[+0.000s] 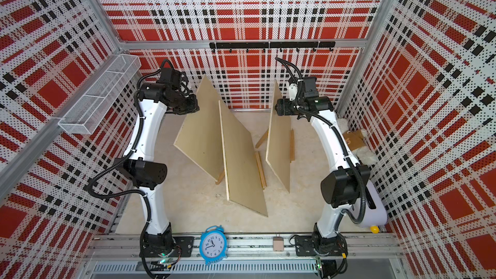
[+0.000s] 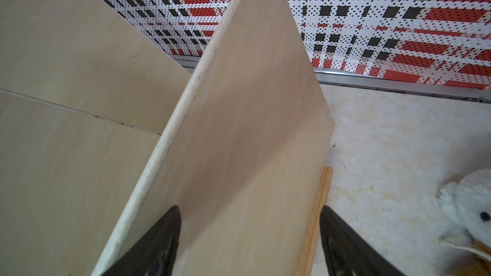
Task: Disassemble the easel
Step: Pick up the drawing board from the easel.
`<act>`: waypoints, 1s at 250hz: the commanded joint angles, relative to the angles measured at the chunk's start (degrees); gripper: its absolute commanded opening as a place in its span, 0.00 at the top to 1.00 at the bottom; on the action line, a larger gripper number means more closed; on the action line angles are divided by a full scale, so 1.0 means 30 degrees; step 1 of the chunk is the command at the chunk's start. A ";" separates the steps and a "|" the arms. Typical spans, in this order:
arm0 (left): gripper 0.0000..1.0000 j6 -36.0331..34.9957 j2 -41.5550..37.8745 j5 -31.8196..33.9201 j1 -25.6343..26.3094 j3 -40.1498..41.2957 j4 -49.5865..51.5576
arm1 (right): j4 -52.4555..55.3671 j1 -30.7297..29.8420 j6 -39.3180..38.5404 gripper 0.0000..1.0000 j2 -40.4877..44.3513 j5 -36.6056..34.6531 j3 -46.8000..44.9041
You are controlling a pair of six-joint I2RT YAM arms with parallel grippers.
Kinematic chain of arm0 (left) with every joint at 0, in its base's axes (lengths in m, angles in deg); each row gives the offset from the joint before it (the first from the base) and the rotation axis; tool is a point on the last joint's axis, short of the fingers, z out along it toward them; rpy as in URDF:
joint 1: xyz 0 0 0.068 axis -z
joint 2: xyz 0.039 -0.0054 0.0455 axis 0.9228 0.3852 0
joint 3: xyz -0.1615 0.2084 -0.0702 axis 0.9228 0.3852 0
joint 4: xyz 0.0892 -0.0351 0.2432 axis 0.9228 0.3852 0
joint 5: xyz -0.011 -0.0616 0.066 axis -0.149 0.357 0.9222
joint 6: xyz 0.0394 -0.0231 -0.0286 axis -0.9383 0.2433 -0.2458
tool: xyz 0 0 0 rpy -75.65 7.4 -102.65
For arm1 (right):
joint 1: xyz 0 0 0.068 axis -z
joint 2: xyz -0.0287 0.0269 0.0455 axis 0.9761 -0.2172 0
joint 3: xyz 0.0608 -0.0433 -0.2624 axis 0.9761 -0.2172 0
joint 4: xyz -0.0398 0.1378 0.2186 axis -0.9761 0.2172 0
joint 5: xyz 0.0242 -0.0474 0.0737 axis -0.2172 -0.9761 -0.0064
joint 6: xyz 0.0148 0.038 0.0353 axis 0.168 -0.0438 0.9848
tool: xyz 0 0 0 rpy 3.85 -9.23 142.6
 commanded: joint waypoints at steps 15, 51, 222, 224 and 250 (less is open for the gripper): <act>1.00 0.0062 -0.0650 0.2264 0.0395 -0.0078 0.0474 | -0.0339 -0.0062 -0.0610 0.16 -0.0059 0.0528 -0.0016; 1.00 -0.0102 -0.1078 0.2896 0.0910 0.0017 0.0492 | -0.0579 -0.0059 -0.0639 0.16 0.0143 0.0673 -0.0421; 1.00 0.0651 -0.5206 0.3273 0.2846 0.1468 -0.2132 | -0.2051 -0.0059 -0.0405 0.16 0.2060 0.1467 -0.3209; 1.00 0.0636 -0.5269 0.3238 0.2851 0.1559 -0.2220 | -0.2074 -0.0061 -0.0405 0.16 0.2084 0.1489 -0.3234; 1.00 0.0636 -0.6181 0.2971 0.2835 0.2385 -0.2973 | -0.2111 -0.0061 -0.0397 0.16 0.2210 0.1582 -0.3373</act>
